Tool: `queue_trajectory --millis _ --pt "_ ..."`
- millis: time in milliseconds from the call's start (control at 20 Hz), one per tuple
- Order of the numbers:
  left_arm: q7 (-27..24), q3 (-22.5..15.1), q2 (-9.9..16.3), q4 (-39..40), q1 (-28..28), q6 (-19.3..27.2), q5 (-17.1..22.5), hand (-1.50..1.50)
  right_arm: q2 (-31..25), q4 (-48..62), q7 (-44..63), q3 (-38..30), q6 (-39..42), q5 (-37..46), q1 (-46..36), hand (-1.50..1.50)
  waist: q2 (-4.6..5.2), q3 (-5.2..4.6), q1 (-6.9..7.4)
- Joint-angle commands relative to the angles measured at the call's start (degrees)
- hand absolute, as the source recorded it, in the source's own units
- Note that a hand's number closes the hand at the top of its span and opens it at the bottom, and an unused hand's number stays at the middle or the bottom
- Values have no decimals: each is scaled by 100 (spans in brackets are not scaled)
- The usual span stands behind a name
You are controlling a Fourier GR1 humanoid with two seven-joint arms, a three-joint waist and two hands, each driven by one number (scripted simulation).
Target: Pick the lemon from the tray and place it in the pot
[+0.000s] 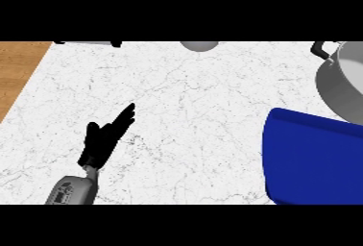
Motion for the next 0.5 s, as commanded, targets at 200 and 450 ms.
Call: queue_trajectory --millis 200,450 --pt "78 -65 33 -174 30 -82 -11 0 433 890 1300 384 1281 431 -337 -150 18 8 93" --pt "-26 126 2 51 -32 41 11 0 756 761 985 91 1184 155 -397 -150 9 15 -58"
